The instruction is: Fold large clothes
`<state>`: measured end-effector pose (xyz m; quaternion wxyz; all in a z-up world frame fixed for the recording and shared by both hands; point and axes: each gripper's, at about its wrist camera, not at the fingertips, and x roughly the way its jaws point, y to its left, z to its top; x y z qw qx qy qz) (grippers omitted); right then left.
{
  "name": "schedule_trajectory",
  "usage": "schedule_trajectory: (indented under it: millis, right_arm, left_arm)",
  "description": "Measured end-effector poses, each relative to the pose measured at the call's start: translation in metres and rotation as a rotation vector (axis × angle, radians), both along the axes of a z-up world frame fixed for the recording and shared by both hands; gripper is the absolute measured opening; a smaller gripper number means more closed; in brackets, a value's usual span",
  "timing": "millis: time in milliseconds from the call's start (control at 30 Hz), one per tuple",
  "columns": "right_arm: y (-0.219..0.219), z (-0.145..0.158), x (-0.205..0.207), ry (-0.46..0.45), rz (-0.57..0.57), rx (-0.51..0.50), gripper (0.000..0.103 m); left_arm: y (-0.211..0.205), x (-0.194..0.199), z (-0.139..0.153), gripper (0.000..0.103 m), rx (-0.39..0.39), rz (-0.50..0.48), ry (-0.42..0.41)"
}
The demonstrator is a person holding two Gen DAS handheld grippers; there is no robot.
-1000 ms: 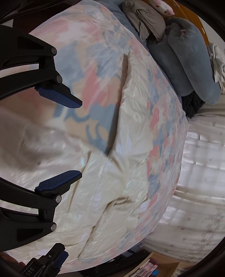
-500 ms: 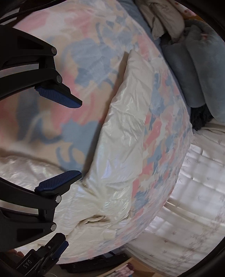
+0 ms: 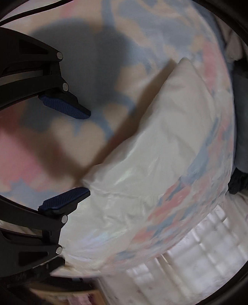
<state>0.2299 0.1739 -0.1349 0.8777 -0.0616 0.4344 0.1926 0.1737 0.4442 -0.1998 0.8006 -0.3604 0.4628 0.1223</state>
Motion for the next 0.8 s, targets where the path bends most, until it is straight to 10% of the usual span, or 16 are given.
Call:
schedule_trajectory:
  millis: [300,400,433,800]
  right_arm:
    - [0.020,-0.053,0.020,0.054,0.014,-0.068,0.030]
    - [0.019,-0.056,0.019,0.054,0.017,-0.064,0.031]
    - [0.019,-0.057,0.020,0.059,0.017,-0.062,0.031]
    - [-0.016,-0.026,0.013,0.203,-0.017,0.159,0.031]
  left_arm:
    - [0.045,0.023,-0.010,0.069,-0.023,0.140,-0.070]
    - [0.049,0.028,-0.005,0.009,0.033,0.168,-0.095]
    - [0.048,0.030,-0.001,0.007,0.037,0.161,-0.106]
    - [-0.048,-0.009,0.187,0.004,0.365,-0.085,-0.282]
